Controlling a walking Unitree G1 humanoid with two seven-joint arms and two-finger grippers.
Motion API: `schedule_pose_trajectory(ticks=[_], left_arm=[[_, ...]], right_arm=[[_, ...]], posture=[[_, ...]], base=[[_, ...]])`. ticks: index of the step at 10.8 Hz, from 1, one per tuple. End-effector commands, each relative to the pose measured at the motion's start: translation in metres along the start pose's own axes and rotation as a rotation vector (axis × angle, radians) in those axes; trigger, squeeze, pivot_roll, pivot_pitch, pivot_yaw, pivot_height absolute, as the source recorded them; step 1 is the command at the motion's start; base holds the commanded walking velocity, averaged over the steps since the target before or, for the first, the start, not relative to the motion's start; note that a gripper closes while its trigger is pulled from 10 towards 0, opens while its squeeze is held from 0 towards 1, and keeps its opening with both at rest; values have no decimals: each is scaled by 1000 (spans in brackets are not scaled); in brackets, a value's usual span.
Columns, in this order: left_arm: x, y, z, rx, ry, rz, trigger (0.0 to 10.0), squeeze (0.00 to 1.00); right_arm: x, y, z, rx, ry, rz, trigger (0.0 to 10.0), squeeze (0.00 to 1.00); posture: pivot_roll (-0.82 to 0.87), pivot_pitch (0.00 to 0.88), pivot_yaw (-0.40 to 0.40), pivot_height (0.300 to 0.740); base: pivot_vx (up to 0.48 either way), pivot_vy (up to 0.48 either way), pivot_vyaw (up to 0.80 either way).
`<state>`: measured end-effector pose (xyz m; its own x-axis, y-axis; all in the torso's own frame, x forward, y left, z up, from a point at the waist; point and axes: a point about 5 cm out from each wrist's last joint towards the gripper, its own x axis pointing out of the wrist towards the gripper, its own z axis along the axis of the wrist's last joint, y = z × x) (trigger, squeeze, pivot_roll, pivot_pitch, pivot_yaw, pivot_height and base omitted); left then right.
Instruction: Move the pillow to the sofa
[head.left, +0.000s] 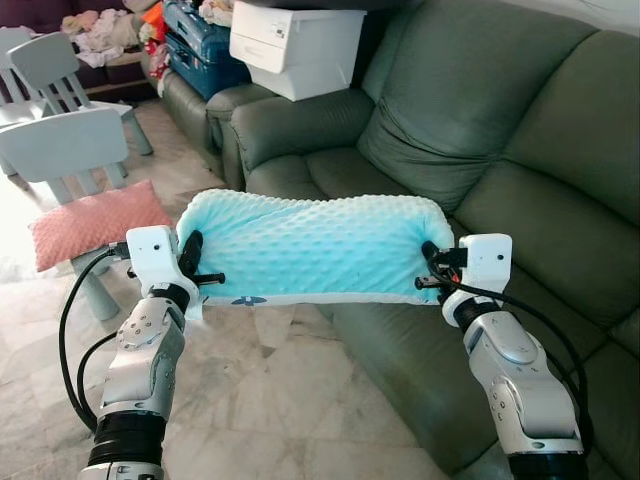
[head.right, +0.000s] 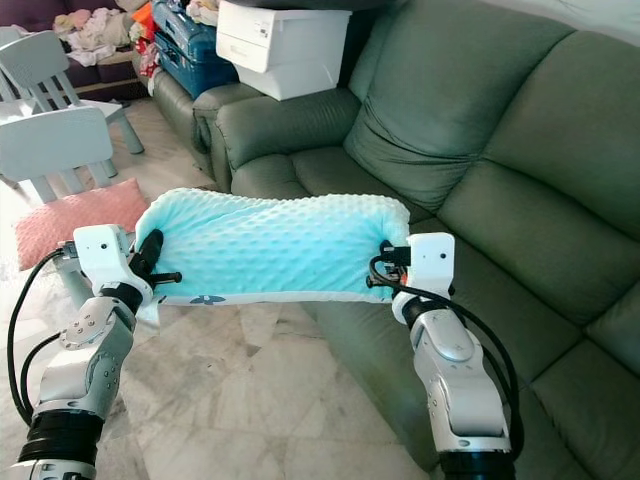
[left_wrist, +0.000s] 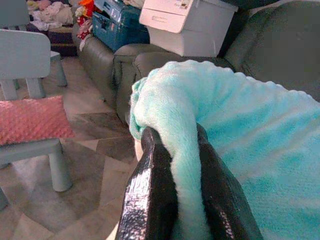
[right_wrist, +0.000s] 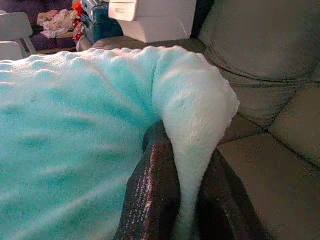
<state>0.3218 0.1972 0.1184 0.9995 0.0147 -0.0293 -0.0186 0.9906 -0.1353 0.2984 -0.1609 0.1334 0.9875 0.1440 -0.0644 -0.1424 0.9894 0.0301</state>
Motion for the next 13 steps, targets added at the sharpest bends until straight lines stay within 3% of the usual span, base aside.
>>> schedule_pose_trajectory(ticks=[1,5,10,13], left_arm=[[2,2,5,14,-24,11,10000,0],[1,4,6,17,-26,14,10000,0],[0,10,9,-1,-39,27,10000,0],[-1,11,11,12,-49,20,10000,0]], right_arm=[[2,-5,8,6,-27,-29,10000,0],[0,-4,8,-2,-43,-24,10000,0],[-3,-2,9,-15,-58,-10,10000,0],[-3,-2,9,-19,-65,-11,10000,0]], posture=[[-162,0,8,740],[-161,0,12,740],[-163,0,15,740],[-163,0,20,740]], base=[[0,0,-800],[0,0,-800],[0,0,0],[183,339,0]])
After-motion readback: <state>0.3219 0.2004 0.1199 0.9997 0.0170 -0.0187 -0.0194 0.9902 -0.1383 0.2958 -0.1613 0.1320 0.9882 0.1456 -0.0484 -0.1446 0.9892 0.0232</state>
